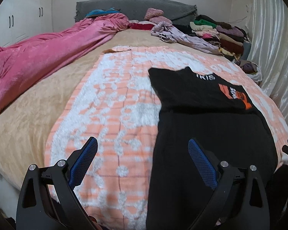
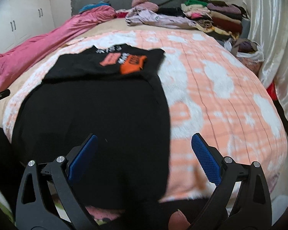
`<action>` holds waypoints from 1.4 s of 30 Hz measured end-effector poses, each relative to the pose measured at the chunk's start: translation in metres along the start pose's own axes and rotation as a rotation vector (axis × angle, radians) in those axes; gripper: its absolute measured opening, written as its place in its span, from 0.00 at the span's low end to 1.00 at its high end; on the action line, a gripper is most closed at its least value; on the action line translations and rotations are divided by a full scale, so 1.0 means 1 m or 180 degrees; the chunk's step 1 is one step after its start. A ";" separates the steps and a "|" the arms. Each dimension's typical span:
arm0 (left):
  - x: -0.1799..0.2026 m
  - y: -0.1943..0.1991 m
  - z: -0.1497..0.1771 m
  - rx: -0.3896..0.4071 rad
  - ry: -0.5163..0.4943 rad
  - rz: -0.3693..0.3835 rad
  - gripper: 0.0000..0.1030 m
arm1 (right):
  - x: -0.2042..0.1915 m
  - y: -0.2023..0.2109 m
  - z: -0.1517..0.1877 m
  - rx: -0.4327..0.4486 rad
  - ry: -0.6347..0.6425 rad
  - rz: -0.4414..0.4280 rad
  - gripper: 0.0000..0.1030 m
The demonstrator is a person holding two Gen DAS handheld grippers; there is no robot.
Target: Fold small clothes
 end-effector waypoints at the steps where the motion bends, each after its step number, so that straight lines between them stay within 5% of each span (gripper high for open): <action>1: 0.001 -0.001 0.004 -0.0027 -0.0015 0.0017 0.92 | 0.002 0.000 0.005 -0.0022 -0.0017 0.0008 0.89; 7: 0.003 -0.010 0.021 -0.0164 -0.0049 0.0093 0.92 | 0.014 -0.006 0.030 -0.0165 -0.0074 -0.0030 0.87; 14: 0.009 -0.025 0.043 -0.0379 -0.0071 0.0235 0.90 | 0.013 -0.022 0.043 -0.0370 -0.0038 -0.0163 0.56; 17: 0.013 -0.029 0.050 -0.0454 -0.0108 0.0283 0.82 | 0.010 -0.026 0.043 -0.0405 -0.0004 -0.0202 0.45; 24: 0.017 -0.037 0.063 -0.0591 -0.0156 0.0379 0.69 | 0.013 -0.036 0.038 -0.0456 -0.0022 -0.0212 0.42; 29: 0.016 -0.047 0.072 -0.0708 -0.0083 0.0433 0.69 | 0.019 -0.040 0.038 -0.0515 -0.0122 -0.0460 0.14; 32: 0.016 -0.049 0.072 -0.0709 -0.0086 0.0420 0.69 | 0.019 -0.036 0.038 -0.0483 -0.0153 -0.0569 0.07; 36: 0.017 -0.049 0.074 -0.0710 -0.0092 0.0429 0.68 | 0.020 -0.033 0.039 -0.0477 -0.0172 -0.0653 0.06; 38: 0.020 -0.049 0.076 -0.0710 -0.0131 0.0381 0.55 | 0.021 -0.033 0.039 -0.0499 -0.0168 -0.0670 0.06; 42: 0.022 -0.045 0.076 -0.0683 -0.0175 0.0357 0.47 | 0.025 -0.042 0.040 -0.0640 -0.0193 -0.0565 0.10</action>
Point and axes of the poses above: each gripper's, at about its wrist camera, not at the fingertips, and y roughly against the way its jaws point, x to its right, z to its underside, the point moved 5 cm from there along -y, roughly the way its jaws point, and after that the axes turned 13 degrees about -x, right-handed, at the moved point
